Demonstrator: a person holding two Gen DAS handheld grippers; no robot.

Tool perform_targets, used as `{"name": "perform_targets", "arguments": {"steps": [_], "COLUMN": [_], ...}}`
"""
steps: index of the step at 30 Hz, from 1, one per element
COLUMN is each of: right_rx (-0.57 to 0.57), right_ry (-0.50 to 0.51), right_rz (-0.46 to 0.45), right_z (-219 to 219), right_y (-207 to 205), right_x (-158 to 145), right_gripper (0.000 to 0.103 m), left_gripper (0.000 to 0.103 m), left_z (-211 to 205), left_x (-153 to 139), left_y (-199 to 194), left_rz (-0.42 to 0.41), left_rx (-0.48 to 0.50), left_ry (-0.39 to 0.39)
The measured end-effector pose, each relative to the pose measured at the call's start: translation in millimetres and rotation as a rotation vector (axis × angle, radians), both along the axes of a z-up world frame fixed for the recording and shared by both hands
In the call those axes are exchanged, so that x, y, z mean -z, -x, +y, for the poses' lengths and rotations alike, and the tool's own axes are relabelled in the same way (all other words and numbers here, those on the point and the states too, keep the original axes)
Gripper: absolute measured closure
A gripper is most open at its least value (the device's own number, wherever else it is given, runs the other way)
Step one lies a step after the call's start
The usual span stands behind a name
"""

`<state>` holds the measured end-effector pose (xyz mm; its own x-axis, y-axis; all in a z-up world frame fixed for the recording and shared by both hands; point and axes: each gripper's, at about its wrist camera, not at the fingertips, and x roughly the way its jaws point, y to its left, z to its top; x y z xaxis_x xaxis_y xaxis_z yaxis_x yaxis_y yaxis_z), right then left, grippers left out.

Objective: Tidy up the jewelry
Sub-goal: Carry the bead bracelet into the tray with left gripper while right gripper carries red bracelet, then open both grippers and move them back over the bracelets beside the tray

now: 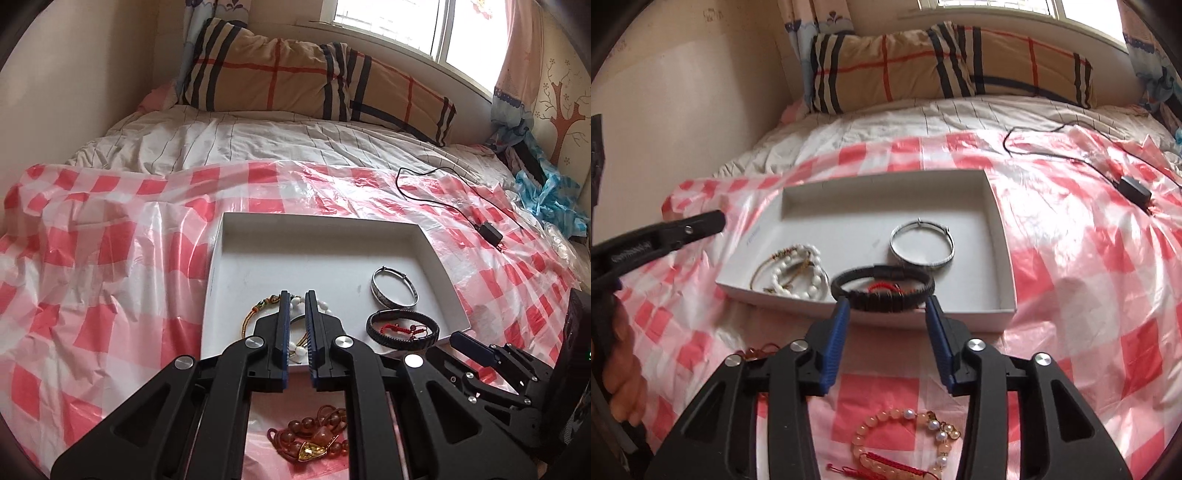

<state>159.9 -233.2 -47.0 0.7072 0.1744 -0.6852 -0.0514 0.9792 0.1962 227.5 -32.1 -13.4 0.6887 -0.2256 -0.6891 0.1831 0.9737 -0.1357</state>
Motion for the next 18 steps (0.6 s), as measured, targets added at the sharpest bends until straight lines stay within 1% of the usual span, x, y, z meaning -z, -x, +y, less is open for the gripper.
{"name": "perform_targets", "arguments": {"steps": [2,4,7,9,12,16,18], "right_rx": [0.006,0.003,-0.01,0.005,0.008,0.025,0.037], "right_ry": [0.001,0.022,0.049,0.031,0.016,-0.031,-0.049], "right_rz": [0.02,0.025,0.066,0.081,0.045,0.025,0.017], "right_z": [0,4,11,10,7,0,-3], "right_y": [-8,-18,-38,-45,-31,-4,11], "right_x": [5,6,14,16,5,-6,-9], "right_gripper": [0.071,0.072,0.075,0.076,0.076,0.076,0.071], "left_gripper": [0.095,0.093,0.089,0.087,0.084,0.081,0.08], "left_z": [4,8,11,11,11,10,10], "left_x": [2,2,1,0,-2,-3,-2], "left_y": [1,3,5,7,12,19,24], "left_rz": [0.013,0.02,0.022,0.02,0.012,0.008,0.015], "left_rx": [-0.009,-0.012,-0.012,-0.008,0.005,0.03,0.041], "left_ry": [-0.003,-0.01,-0.026,-0.043,-0.083,-0.118,-0.133]}}
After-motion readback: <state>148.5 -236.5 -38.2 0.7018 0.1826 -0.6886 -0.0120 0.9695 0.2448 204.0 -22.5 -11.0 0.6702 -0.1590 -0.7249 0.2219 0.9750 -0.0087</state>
